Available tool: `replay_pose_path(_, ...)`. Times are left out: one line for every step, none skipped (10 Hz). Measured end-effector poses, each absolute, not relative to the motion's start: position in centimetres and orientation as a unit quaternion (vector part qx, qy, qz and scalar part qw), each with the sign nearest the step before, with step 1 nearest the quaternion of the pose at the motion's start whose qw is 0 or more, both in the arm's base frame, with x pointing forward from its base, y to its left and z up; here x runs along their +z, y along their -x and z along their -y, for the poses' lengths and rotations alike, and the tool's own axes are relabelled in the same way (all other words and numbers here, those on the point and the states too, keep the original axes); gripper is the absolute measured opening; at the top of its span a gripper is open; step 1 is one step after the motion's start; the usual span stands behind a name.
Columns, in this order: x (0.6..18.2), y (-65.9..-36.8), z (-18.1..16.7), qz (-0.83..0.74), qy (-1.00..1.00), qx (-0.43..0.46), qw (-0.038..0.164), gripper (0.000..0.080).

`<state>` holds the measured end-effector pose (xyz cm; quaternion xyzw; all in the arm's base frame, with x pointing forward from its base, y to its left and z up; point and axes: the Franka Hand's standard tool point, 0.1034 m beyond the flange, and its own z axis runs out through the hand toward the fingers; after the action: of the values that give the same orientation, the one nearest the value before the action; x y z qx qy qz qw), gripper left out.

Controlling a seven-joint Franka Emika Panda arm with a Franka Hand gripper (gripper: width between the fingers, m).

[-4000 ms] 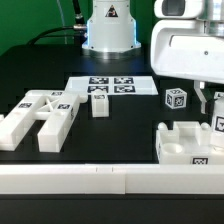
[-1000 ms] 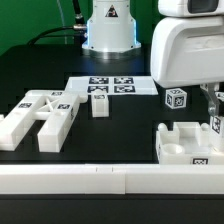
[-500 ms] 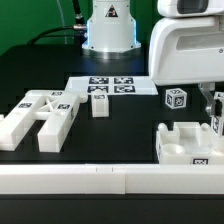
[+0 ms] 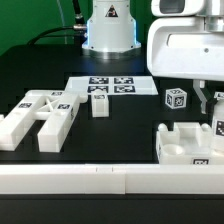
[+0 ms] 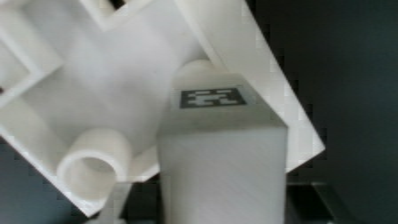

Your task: Assemble chair

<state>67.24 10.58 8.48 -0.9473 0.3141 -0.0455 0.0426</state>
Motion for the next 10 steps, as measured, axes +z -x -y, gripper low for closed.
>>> replay_pose_path(8.47,-67.26,-10.49,-0.347,0.936,-0.044,0.044,0.0288)
replay_pose_path(8.45,-67.24,-10.35,-0.401,0.914,-0.039,0.049,0.0289)
replay_pose_path(8.43,-67.27,-10.22,-0.451,0.89,-0.034,0.055,0.0289)
replay_pose_path(8.4,-67.28,-10.14,-0.499,0.864,-0.029,0.061,0.0289)
replay_pose_path(8.38,-67.24,-10.12,-0.536,0.842,-0.024,0.062,0.0289)
replay_pose_path(8.36,-67.23,-10.1,-0.555,0.829,-0.022,0.064,0.0289)
replay_pose_path(8.33,-67.21,-10.04,-0.587,0.807,-0.017,0.066,0.0289)
replay_pose_path(8.33,-67.21,-10.08,-0.599,0.798,-0.016,0.066,0.0289)
replay_pose_path(8.33,-67.21,-10.05,-0.591,0.803,-0.017,0.066,0.0295)
replay_pose_path(8.33,-67.21,-10.1,-0.574,0.816,-0.018,0.066,0.0295)
